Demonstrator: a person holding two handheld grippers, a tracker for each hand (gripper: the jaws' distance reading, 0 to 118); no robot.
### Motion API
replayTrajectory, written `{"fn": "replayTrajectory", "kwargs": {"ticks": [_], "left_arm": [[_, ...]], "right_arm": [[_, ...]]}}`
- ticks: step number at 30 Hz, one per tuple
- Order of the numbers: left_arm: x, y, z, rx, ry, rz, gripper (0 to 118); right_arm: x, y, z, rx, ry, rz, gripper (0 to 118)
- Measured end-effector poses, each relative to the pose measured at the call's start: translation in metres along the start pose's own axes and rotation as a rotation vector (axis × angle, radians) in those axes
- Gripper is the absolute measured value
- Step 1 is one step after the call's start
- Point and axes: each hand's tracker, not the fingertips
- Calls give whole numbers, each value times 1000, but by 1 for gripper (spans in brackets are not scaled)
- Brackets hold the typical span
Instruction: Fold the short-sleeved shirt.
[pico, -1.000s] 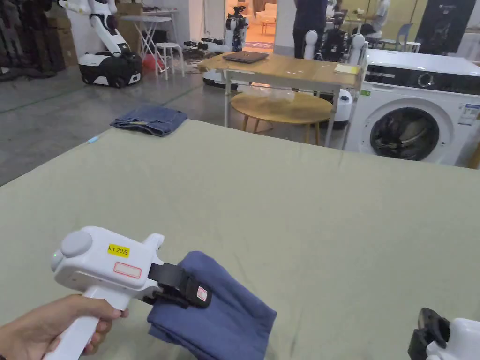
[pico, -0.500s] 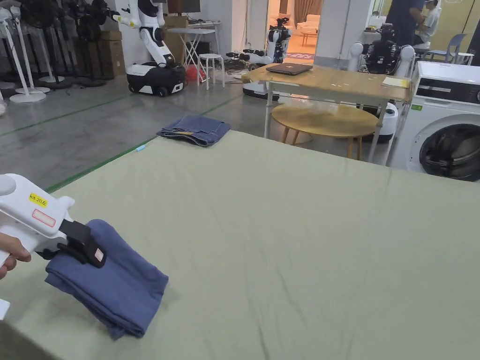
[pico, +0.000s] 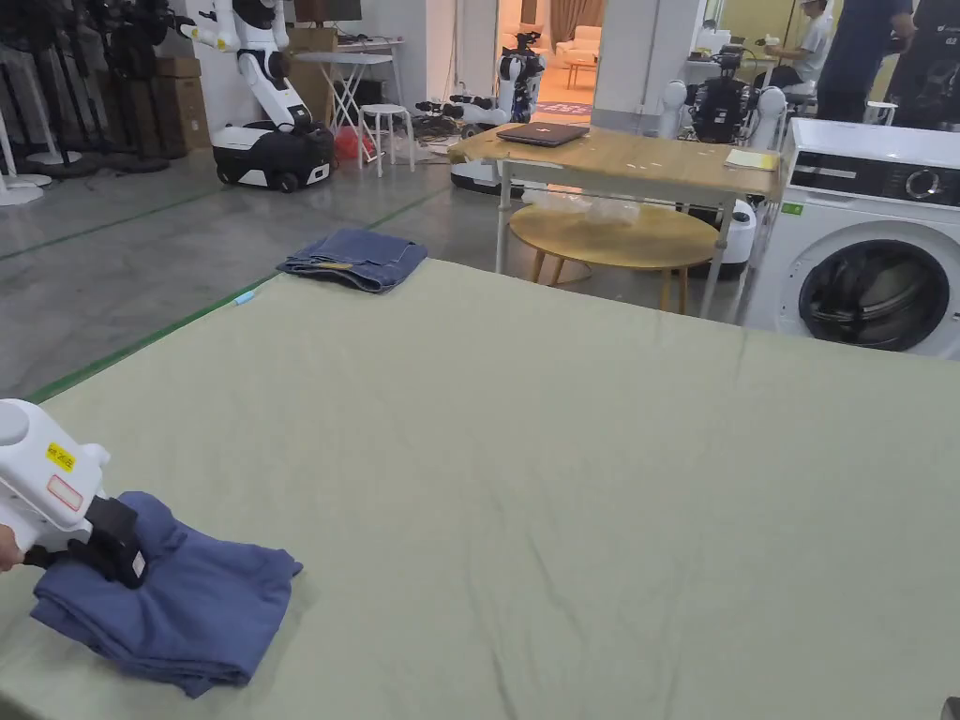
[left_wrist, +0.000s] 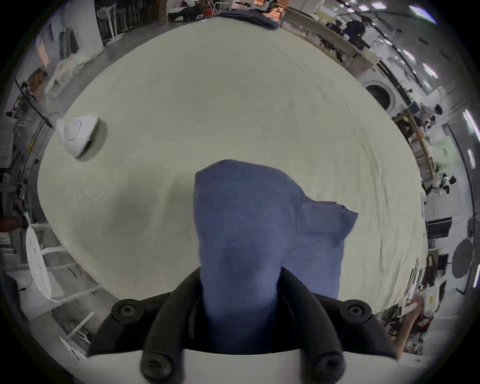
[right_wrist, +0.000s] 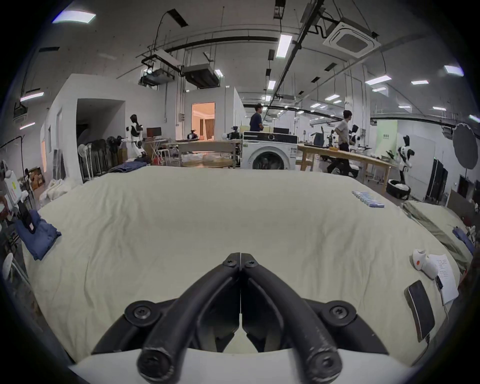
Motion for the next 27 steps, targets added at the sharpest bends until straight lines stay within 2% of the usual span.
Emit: {"fn": "replayTrajectory", "kwargs": {"ticks": [2, 5, 6, 8, 11, 16, 18, 20, 27], "left_arm": [[-10, 13, 2, 28, 40, -36, 16], [-16, 17, 22, 64, 64, -27, 27], [-49, 41, 16, 89, 83, -20, 31], [-52, 45, 25, 137, 91, -16, 56], [-28, 25, 43, 193, 57, -25, 58], [15, 13, 14, 297, -49, -135, 58], [68, -16, 3, 333, -90, -194, 58], [100, -33, -11, 393, -146, -206, 58], [207, -84, -57, 629, -212, -322, 58]], "right_arm": [[1, 1, 0, -1, 1, 1, 0], [1, 1, -1, -1, 4, 3, 0], [1, 2, -1, -1, 7, 2, 0], [0, 2, -1, 2, 10, 2, 0], [0, 2, -2, 4, 16, -4, 0], [2, 5, -5, 11, 19, -19, 0], [4, 7, -6, 14, 15, -21, 0], [7, 9, -7, 18, 9, -28, 0], [22, 21, -8, 43, -24, -51, 0]]}}
